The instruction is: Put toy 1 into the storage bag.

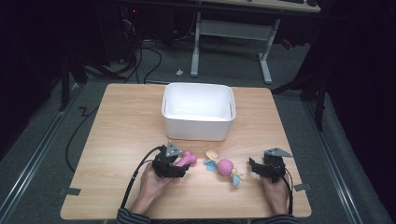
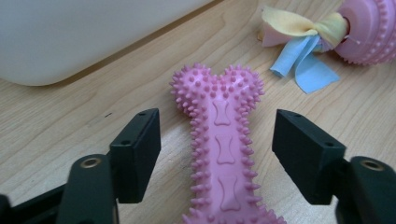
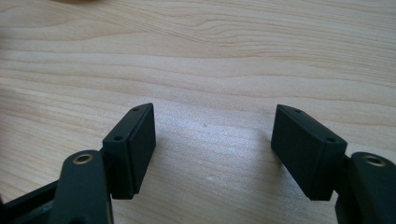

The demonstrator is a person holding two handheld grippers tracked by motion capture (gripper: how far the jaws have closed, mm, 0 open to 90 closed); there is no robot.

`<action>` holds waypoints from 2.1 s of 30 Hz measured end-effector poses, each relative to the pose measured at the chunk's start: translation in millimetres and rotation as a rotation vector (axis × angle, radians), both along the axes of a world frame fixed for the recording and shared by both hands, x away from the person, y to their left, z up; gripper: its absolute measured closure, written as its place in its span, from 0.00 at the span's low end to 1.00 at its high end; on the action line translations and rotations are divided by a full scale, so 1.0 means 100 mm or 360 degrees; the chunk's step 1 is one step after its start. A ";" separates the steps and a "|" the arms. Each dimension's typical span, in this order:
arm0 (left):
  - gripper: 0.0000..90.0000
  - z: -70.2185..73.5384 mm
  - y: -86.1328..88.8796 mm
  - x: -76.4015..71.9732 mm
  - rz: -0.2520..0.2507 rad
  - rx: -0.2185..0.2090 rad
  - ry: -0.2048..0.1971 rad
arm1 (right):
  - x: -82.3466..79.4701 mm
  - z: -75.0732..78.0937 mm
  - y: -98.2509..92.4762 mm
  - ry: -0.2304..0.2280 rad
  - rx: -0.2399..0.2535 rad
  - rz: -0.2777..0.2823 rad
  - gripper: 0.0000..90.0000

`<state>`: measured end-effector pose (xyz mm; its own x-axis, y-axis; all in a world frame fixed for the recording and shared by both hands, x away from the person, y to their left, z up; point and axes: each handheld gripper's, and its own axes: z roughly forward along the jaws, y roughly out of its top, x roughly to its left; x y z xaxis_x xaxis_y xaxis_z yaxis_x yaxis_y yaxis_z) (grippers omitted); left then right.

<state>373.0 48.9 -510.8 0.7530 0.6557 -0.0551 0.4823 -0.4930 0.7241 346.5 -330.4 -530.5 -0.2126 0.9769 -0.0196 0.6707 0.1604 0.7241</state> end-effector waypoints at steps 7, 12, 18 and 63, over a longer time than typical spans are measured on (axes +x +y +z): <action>0.43 -0.06 -0.04 0.02 0.0008 0.0042 0.0014 | 0.00 0.00 0.00 -0.0001 -0.0001 0.0002 0.35; 0.48 -0.08 -0.07 0.02 0.0004 0.0065 0.0006 | 0.00 0.00 0.00 -0.0003 -0.0003 0.0004 0.35; 0.52 -0.12 -0.10 0.02 -0.0001 0.0109 0.0009 | 0.00 0.00 0.00 -0.0005 -0.0004 0.0007 0.35; 0.66 -0.02 -0.06 -0.03 -0.0046 0.0135 -0.0027 | 0.00 0.00 0.00 -0.0002 -0.0003 0.0007 0.34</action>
<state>369.7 43.1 -512.6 0.7719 0.6356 0.0127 0.4551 -0.5665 0.6870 346.2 -330.5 -530.5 -0.2168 0.9760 -0.0220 0.6690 0.1649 0.7248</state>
